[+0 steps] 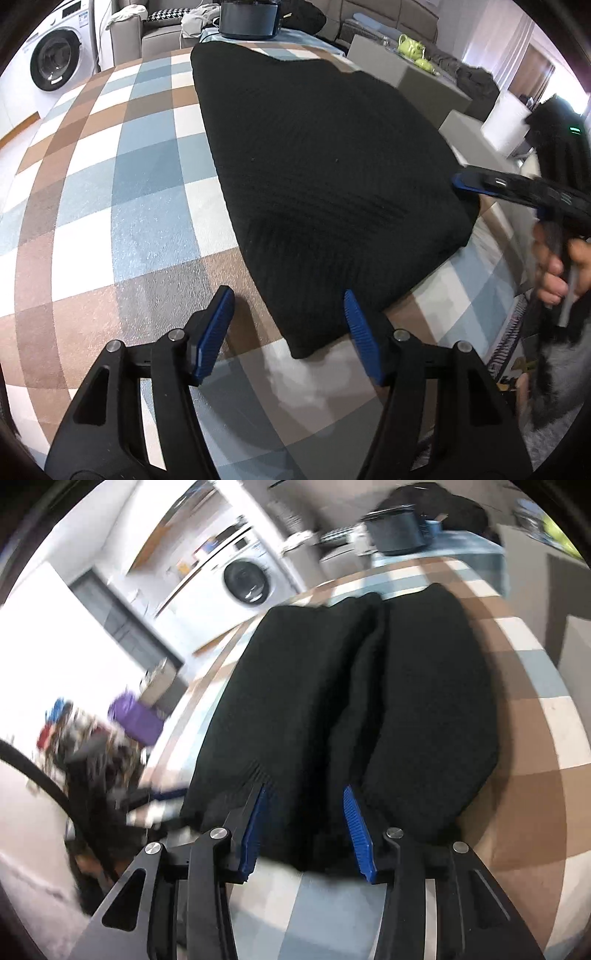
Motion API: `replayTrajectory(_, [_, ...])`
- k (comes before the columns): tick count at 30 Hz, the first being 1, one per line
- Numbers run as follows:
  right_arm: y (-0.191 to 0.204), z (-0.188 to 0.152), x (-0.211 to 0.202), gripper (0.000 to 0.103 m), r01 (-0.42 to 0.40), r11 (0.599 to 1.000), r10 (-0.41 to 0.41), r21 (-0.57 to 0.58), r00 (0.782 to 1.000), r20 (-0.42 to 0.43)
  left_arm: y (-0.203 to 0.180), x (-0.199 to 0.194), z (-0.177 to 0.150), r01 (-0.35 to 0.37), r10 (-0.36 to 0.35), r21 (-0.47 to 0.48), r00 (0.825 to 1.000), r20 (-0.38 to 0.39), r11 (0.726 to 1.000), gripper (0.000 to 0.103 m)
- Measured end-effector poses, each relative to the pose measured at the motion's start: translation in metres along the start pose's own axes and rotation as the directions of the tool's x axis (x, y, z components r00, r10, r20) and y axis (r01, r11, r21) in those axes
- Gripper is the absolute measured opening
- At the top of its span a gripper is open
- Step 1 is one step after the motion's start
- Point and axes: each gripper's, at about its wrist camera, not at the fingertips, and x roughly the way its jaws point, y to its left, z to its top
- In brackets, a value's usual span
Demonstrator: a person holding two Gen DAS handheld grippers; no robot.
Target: Fold small clothes
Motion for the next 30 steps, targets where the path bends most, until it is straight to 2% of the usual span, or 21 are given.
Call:
replayTrajectory(2, [-0.012,0.014,0.014,0.043,0.023,0.998,-0.024,0.058,1.0,0.006,0.004,-0.004,0.002,0.022,-0.022,-0.023,1.0,0.021,0.999,0.059])
replayTrajectory(6, [-0.029,0.039,0.04,0.043,-0.01,0.987,0.011,0.162,1.0,0.0,0.014,-0.015,0.008,0.032,-0.027,-0.067,0.997,0.072,0.997,0.059])
replayTrajectory(10, [-0.028,0.07,0.071,0.043,-0.029,0.985,0.029,0.168,1.0,-0.002,0.023,-0.018,0.011,0.035,-0.027,-0.101,0.996,0.082,0.994,0.059])
replayTrajectory(12, [-0.024,0.085,0.083,0.043,-0.005,0.988,0.003,0.154,1.0,0.01,0.028,-0.016,0.013,0.032,-0.023,-0.119,0.997,0.078,0.992,0.059])
replayTrajectory(13, [-0.021,0.088,0.087,0.04,0.008,0.99,-0.01,0.142,1.0,0.011,0.03,-0.016,0.014,0.031,-0.021,-0.129,0.997,0.078,0.991,0.059])
replayTrajectory(14, [-0.018,0.094,0.092,0.027,0.026,0.992,-0.027,0.124,1.0,0.006,0.032,-0.015,0.015,0.032,-0.021,-0.141,0.997,0.081,0.99,0.059])
replayTrajectory(16, [-0.013,0.101,0.099,0.012,0.053,0.995,-0.053,0.083,0.999,-0.006,0.035,-0.013,0.017,0.034,-0.022,-0.155,0.996,0.082,0.987,0.059])
replayTrajectory(17, [-0.007,0.102,0.095,0.01,0.061,0.996,-0.062,0.057,0.998,0.015,0.036,-0.013,0.018,0.034,-0.02,-0.16,0.996,0.083,0.987,0.059])
replayTrajectory(19, [0.004,0.1,0.073,0.01,0.045,0.999,-0.044,-0.005,0.994,0.101,0.039,-0.013,0.021,0.037,-0.021,-0.173,0.996,0.092,0.984,0.059])
replayTrajectory(21, [0.003,0.1,0.056,0.01,0.06,0.998,-0.06,0.009,0.99,0.13,0.043,-0.01,0.024,0.043,-0.026,-0.187,0.995,0.095,0.981,0.059])
replayTrajectory(24, [-0.012,0.1,0.064,0.012,0.144,0.989,-0.145,0.016,0.988,0.052,0.045,-0.002,0.032,0.06,-0.041,-0.21,0.995,0.094,0.976,0.059])
replayTrajectory(26, [-0.023,0.097,0.075,0.02,0.155,0.987,-0.155,0.052,0.988,0.0,0.045,0.004,0.04,0.05,-0.031,-0.219,0.996,0.089,0.974,0.059])
replayTrajectory(28, [-0.034,0.088,0.065,0.031,0.177,0.981,-0.179,0.073,0.983,0.025,0.042,0.008,0.047,0.051,-0.029,-0.222,0.994,0.102,0.974,0.059])
replayTrajectory(30, [-0.033,0.08,0.048,0.032,0.185,0.98,-0.19,0.069,0.979,0.072,0.04,0.012,0.054,0.048,-0.025,-0.219,0.994,0.107,0.975,0.059])
